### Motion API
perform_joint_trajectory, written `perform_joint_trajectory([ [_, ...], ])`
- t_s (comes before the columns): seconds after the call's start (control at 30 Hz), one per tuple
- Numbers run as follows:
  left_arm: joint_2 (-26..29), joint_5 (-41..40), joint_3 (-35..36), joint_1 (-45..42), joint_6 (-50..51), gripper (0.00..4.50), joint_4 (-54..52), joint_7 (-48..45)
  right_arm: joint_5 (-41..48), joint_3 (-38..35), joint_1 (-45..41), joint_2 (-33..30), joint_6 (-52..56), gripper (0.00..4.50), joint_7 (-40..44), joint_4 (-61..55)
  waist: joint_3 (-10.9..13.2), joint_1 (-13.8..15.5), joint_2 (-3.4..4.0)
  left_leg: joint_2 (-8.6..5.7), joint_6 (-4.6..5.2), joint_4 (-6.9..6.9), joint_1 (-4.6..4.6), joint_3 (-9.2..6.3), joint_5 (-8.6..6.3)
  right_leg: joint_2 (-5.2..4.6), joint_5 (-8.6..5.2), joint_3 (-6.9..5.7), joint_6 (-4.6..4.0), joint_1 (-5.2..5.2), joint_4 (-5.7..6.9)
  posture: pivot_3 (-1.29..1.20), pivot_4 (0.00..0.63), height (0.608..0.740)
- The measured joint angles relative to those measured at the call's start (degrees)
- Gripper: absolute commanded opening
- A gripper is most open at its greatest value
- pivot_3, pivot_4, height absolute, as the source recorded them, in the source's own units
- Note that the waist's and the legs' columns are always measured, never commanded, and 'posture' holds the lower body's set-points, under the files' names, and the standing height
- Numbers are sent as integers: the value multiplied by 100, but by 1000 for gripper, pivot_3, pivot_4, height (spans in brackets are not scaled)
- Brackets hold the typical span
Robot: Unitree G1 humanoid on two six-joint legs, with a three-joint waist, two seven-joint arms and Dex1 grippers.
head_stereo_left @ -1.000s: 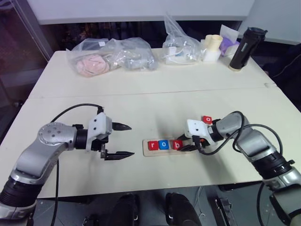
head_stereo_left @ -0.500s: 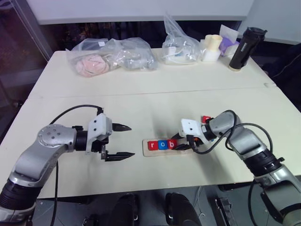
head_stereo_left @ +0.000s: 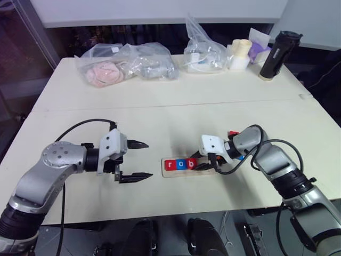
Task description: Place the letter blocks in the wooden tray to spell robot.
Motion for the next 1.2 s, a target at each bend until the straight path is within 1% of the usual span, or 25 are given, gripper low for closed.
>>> perform_joint_trajectory([
  [0.67, -18, -44, -8, -34, -8, 4500, 3, 5, -39, -2, 0, -30, 57, 1133, 32, -51, 0, 4, 0, 0, -1, 0, 0, 0, 0, 0, 0, 0, -1, 0, -1, 0, 150, 740],
  [0.73, -24, -43, -14, -47, -10, 4500, 4, 5, -41, -6, 0, -41, 84, 2189, 43, -59, 0, 3, 0, 0, -1, 0, 0, 0, 0, 0, 0, 0, 0, 0, 0, 0, 150, 740],
  [0.77, -27, -43, -17, -57, -11, 4500, 4, 5, -44, -6, 0, -47, 100, 2570, 52, -62, 0, 4, 0, 0, -1, 0, 0, 0, 0, 0, 0, 0, 0, 0, 0, 0, 150, 740],
  [0.83, -27, -42, -18, -69, -15, 4500, 7, 5, -45, -6, 1, -65, 122, 3564, 61, -97, 0, 2, 0, 0, -1, 0, 0, 0, 0, 0, 0, 0, 0, -1, 0, 0, 150, 740],
  [0.87, -29, -42, -20, -70, -16, 4500, 10, 5, -44, -6, 1, -67, 128, 4157, 62, -110, 0, 1, 0, 0, -1, 0, 0, 0, -1, 0, 0, 0, 0, -1, 0, 0, 150, 740],
  [0.9, -31, -42, -21, -71, -17, 4500, 11, 4, -44, -6, 1, -67, 139, 4451, 64, -113, 0, 0, 0, 0, -1, 0, 0, 0, -1, 0, 0, 0, 0, -1, 0, 0, 150, 740],
  [1.07, -51, -41, -23, -74, -22, 4500, 13, 5, -32, -13, 1, -67, 271, 4451, 50, -161, 0, 1, 0, 0, -1, 0, -1, 0, -1, 0, 0, 0, -1, -1, 0, 0, 150, 740],
  [1.2, -61, -40, -23, -75, -23, 4500, 15, 6, 161, -156, -4, -67, 604, 4451, 21, -455, 0, 3, 0, 0, -1, -2, -1, 0, -1, 0, 0, 0, 0, -2, 0, 0, 150, 740],
])
